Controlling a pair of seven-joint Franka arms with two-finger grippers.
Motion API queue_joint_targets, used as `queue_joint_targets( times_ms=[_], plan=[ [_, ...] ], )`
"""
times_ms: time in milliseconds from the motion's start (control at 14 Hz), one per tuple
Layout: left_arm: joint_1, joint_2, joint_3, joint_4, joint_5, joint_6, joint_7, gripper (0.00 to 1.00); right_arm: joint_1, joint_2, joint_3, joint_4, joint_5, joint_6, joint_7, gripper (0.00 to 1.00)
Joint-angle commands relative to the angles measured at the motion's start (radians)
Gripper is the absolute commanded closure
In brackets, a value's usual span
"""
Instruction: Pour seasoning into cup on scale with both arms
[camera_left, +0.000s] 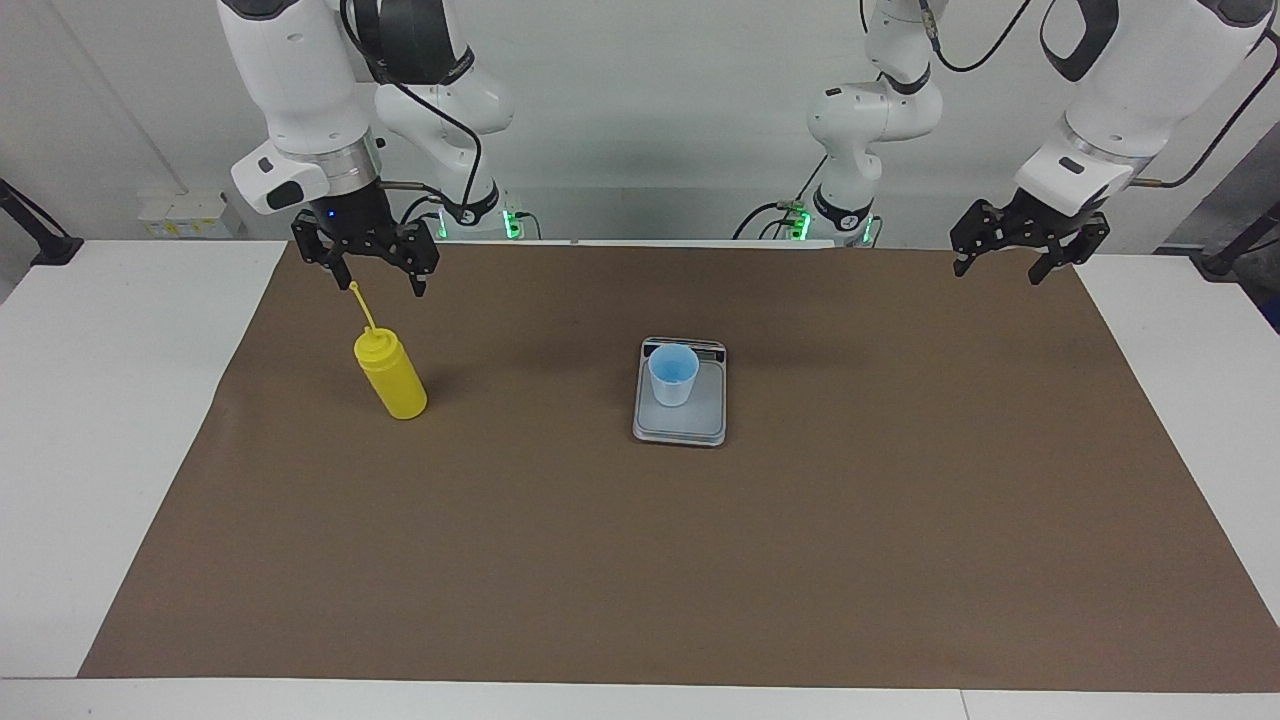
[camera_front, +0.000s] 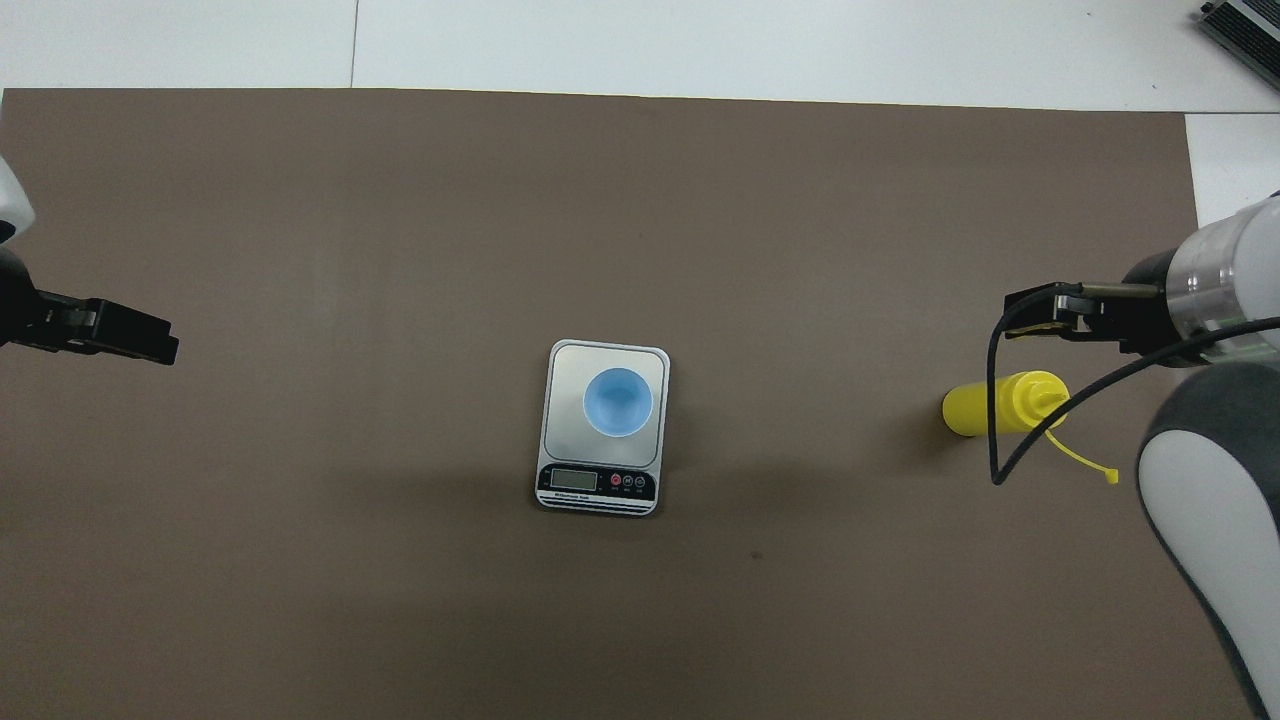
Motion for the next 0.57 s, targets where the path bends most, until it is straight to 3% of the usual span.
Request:
queue_joint_targets(
  times_ms=[0, 500],
  plan=[
    [0.013, -0.014, -0.005, -0.014, -0.014, -0.007, 0.007, 0.0, -0.011, -0.013, 0.005, -0.023, 0.002, -0.005, -0.03, 0.0],
    [0.013, -0.014, -0.005, -0.014, -0.014, -0.007, 0.007, 0.0, -0.011, -0.024, 0.005, -0.043, 0.022, -0.004, -0.094, 0.0]
  ],
)
